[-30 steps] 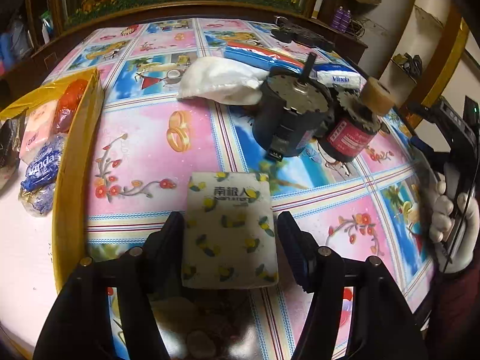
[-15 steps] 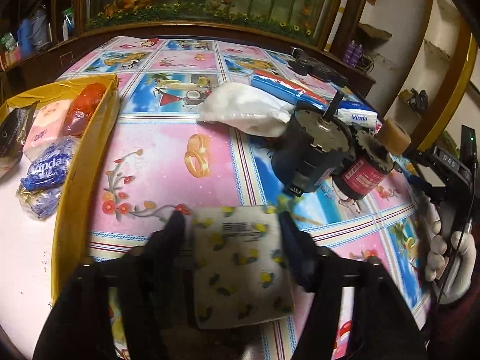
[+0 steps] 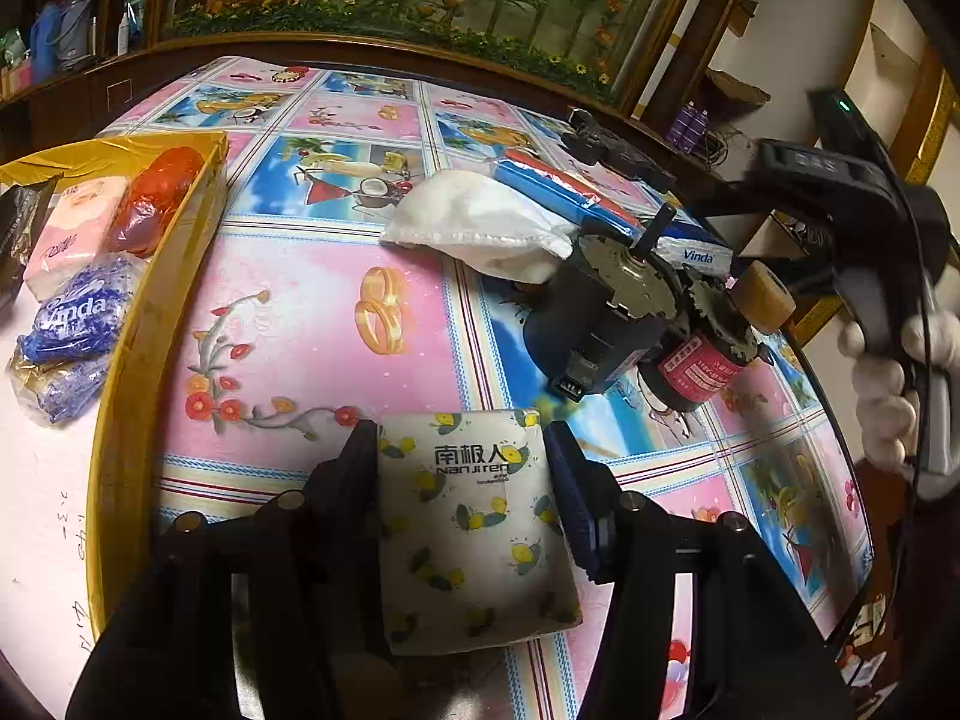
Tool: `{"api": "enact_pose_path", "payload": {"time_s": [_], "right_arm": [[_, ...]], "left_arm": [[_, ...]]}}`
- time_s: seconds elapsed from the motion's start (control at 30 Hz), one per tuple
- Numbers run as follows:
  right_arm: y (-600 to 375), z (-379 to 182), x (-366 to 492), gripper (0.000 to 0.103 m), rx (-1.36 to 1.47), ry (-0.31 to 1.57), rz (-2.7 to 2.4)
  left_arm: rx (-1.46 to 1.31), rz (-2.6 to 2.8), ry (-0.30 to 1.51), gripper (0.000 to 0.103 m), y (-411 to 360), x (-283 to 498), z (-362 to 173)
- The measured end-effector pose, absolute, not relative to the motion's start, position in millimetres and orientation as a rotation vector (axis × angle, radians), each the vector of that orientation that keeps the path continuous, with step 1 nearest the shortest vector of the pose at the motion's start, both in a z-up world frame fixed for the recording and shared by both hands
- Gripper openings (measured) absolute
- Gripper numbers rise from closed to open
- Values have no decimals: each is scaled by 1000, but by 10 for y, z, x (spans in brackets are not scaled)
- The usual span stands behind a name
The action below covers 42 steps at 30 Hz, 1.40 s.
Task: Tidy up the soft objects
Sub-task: 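Lift the yellow-patterned tissue pack with the left tool, then grasp the blue Vinda tissue box with the right tool while the left tool holds the pack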
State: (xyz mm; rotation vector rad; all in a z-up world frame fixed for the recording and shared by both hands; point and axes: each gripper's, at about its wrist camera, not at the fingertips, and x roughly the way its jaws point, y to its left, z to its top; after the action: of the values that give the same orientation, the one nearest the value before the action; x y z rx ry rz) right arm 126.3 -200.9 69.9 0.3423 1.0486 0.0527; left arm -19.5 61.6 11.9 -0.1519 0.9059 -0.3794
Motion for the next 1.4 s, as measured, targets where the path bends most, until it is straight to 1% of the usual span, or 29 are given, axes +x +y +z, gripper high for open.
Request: {"api": "enact_pose_path", "payload": {"time_s": [0.13,0.17,0.2,0.27,0.33,0.37,0.47,0.5,0.6,0.63,0.67,0.73,0.77,0.83,0.87,0.93,1.0,1.03,1.13,1.3,1.4], "right_arm": [[-1743,666,1502,84,213,1135,20],[-1695,655,1536,80,188,1146,14],[-1641,644,1564,70,159,1156,9],[-1513,634,1603,60,128,1162,8],[-1436,675,1602,53,104,1135,-6],[-1445,715,1581,46,110,1118,-7],[-1550,903,1412,37,161,1053,1],[-1581,967,1333,31,167,1033,7],[-1640,1161,1024,22,175,968,35],[-1656,1216,898,21,176,948,45],[-1675,1262,788,17,177,926,60],[-1702,1340,570,15,193,891,87],[-1733,1385,447,11,195,874,98],[-1750,1436,286,11,194,850,118],[-1780,1447,235,12,199,845,120],[-1896,1434,187,27,228,839,94],[-2057,1342,209,83,296,827,67],[-2140,1278,213,89,340,823,62],[-2238,1083,364,89,383,879,49],[-2205,903,824,88,304,965,0],[-2192,794,1122,88,306,1032,-11]], "left_arm": [[-130,-382,905,57,575,-196,118],[-119,-390,905,62,545,-196,119],[-102,-396,905,66,514,-200,119],[-64,-387,904,66,456,-210,124],[-75,-388,902,64,477,-211,129],[-105,-398,903,49,523,-202,127],[-157,-419,908,49,601,-196,124],[-162,-421,909,48,606,-196,125],[-197,-426,910,48,651,-193,126],[-214,-430,908,48,677,-198,129],[-234,-431,902,48,713,-207,139],[-268,-422,896,48,779,-219,149],[-290,-417,896,48,820,-211,142],[-302,-405,898,48,847,-204,141],[-304,-409,899,48,845,-200,139],[-301,-405,902,48,839,-196,134],[-298,-401,907,48,834,-189,128],[-297,-401,908,48,838,-185,125],[-293,-403,918,48,832,-177,109],[-302,-420,921,48,839,-167,103],[-310,-433,923,49,840,-173,102]]}}
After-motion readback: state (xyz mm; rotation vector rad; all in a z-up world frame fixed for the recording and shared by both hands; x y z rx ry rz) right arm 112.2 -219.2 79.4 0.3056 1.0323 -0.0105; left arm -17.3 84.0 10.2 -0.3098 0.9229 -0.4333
